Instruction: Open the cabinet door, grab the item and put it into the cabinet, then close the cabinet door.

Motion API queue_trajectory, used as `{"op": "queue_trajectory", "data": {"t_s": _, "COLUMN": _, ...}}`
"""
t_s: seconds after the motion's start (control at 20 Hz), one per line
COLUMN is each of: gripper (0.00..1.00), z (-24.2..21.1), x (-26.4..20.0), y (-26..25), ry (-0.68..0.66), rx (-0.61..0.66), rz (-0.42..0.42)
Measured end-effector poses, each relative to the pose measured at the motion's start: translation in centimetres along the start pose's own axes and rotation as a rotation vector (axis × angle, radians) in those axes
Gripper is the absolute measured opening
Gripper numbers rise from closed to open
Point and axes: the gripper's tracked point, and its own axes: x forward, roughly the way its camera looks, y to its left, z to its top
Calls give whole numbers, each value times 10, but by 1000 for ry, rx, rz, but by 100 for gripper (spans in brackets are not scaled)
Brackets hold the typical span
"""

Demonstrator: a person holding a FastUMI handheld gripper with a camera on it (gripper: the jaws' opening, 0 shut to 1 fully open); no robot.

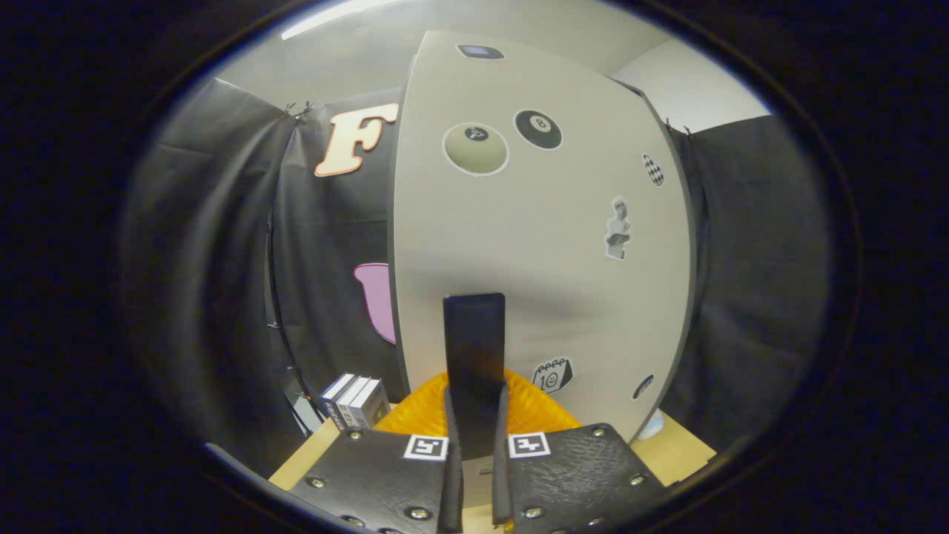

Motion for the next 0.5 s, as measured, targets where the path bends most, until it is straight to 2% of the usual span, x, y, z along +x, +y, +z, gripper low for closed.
{"op": "queue_trajectory", "data": {"t_s": 0.5, "gripper": 15, "z": 0, "x": -34, "y": -24, "ry": 17, "rx": 45, "rz": -66}}
